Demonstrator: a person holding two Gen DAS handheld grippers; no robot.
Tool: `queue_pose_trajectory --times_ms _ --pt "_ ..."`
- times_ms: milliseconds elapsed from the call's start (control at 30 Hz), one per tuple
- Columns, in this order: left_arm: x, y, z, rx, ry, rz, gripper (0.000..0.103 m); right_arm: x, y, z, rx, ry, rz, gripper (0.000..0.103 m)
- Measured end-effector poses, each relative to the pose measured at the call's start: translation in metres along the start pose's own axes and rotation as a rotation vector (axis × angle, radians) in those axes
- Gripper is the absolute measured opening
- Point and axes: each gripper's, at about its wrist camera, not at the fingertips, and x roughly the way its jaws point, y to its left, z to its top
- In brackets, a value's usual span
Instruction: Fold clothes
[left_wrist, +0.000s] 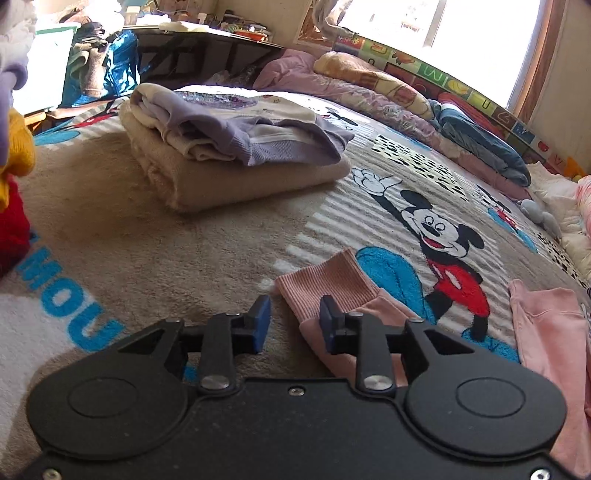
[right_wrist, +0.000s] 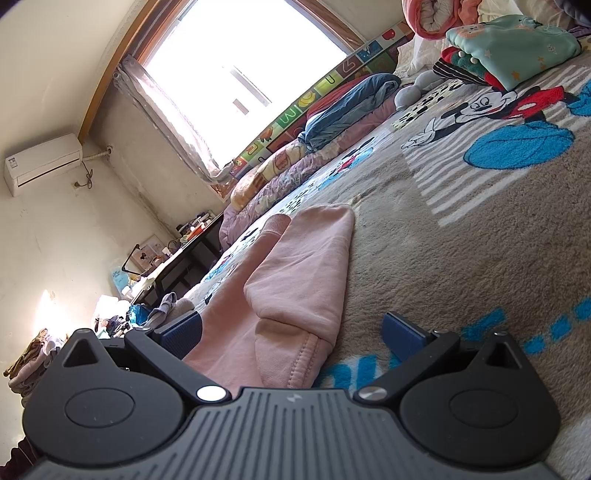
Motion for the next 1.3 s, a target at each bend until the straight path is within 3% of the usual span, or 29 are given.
queue_pose_trajectory --times_ms 67,167,233,300,433,533,633,767,967,1067,1133,1167,1300 --pt "-0.01 -0.008 0.001 0.026 -0.032 0.026 0.046 0.0 0.001 0.0 -0.002 0.002 -0.003 0.103" --pt "-0.023 -0.017 -0.002 -0.01 -0.026 0.011 0.051 0.001 0.002 0.0 -0.005 0.005 -0.007 0.103" --pt "-0.032 -0.028 -0.007 -0.059 -0.011 -0.028 0.058 0.001 0.002 0.0 -0.007 0.007 -0.01 0.103" --pt "-0.041 -0.042 -0.013 -0.103 0.006 -0.073 0.06 0.002 0.003 0.001 -0.009 0.009 -0.013 0.103" --pt "-0.066 -0.083 -0.033 -0.156 0.037 -0.214 0.071 0.003 0.005 0.001 -0.015 0.017 -0.027 0.103" --pt "-0.079 -0.109 -0.045 -0.153 0.06 -0.308 0.071 0.004 0.01 0.001 -0.034 0.034 -0.059 0.103" --pt "-0.085 -0.135 -0.054 -0.119 0.057 -0.34 0.071 0.005 0.017 0.003 -0.045 0.074 -0.096 0.103" --pt "-0.077 -0.157 -0.064 -0.028 0.048 -0.34 0.071 0.004 0.005 0.021 0.078 0.125 -0.066 0.103" --pt "-0.051 -0.167 -0.08 -0.017 0.096 -0.359 0.071 0.038 -0.01 0.062 0.153 0.161 -0.102 0.099" --pt "-0.044 -0.17 -0.085 -0.001 0.116 -0.372 0.071 0.069 -0.015 0.08 0.13 0.197 -0.132 0.09" --pt "-0.041 -0.171 -0.086 0.012 0.124 -0.377 0.071 0.092 -0.019 0.091 0.11 0.215 -0.148 0.071" --pt "-0.039 -0.171 -0.087 0.013 0.13 -0.379 0.071 0.101 -0.02 0.096 0.098 0.217 -0.158 0.067" --pt "-0.03 -0.17 -0.086 -0.008 0.156 -0.397 0.071 0.138 -0.025 0.114 0.074 0.211 -0.175 0.064"
